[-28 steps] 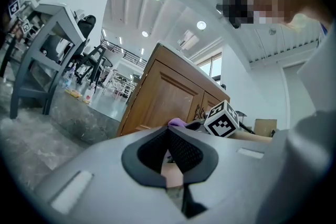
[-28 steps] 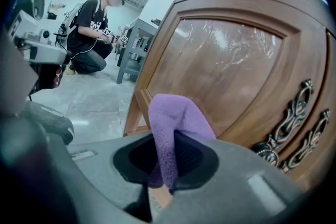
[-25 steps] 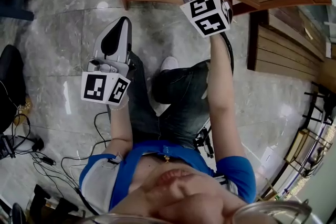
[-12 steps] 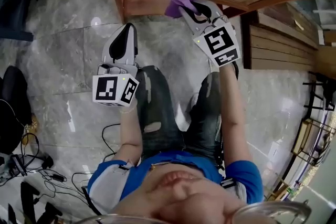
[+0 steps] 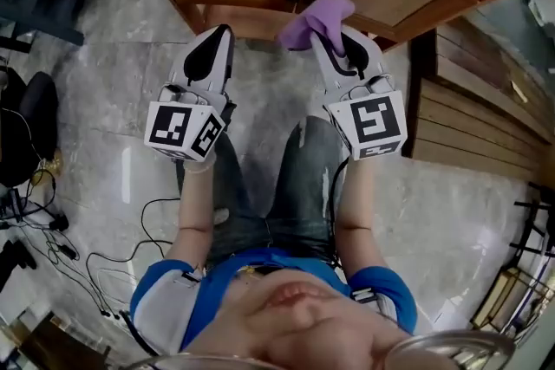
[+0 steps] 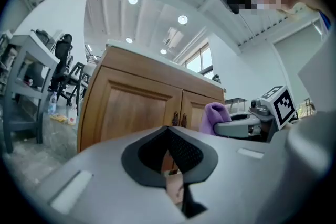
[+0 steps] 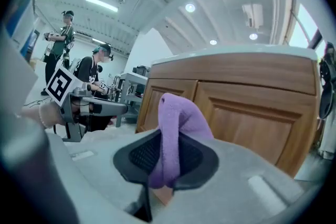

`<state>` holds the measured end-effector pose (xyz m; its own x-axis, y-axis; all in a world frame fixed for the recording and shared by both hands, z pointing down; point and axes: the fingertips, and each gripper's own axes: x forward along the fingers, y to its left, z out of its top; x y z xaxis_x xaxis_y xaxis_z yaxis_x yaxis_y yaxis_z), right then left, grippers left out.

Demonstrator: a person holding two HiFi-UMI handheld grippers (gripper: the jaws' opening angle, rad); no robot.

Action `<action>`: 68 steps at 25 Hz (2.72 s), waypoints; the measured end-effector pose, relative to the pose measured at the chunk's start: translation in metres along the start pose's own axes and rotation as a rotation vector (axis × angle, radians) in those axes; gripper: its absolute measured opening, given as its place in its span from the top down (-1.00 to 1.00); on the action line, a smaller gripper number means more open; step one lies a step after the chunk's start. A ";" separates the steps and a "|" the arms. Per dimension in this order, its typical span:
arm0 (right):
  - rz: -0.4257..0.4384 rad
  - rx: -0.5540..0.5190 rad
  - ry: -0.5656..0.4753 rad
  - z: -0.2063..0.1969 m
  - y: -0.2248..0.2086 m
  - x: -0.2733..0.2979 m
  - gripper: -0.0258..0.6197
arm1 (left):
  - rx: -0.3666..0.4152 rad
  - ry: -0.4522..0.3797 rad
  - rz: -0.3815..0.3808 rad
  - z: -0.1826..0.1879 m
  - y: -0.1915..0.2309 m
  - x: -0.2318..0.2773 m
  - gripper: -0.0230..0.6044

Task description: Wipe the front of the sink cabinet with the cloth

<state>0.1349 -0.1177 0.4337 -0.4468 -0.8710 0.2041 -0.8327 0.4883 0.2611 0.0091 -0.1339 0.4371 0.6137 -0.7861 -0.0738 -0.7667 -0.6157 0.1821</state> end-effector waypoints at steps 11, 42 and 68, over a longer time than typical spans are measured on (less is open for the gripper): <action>0.030 -0.151 -0.025 0.070 -0.056 -0.027 0.73 | 0.210 -0.115 0.042 0.129 -0.100 0.054 0.93; -0.230 -0.299 -0.011 0.080 -0.056 0.066 0.73 | 0.009 -0.086 -0.076 0.063 -0.011 0.080 0.93; -0.359 -0.266 0.029 0.047 -0.135 -0.008 0.73 | 0.032 -0.031 -0.224 0.036 -0.064 0.101 0.93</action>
<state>0.2360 -0.1791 0.3522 -0.1322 -0.9879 0.0814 -0.8189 0.1551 0.5526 0.1131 -0.1763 0.3825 0.7639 -0.6302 -0.1388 -0.6175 -0.7764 0.1264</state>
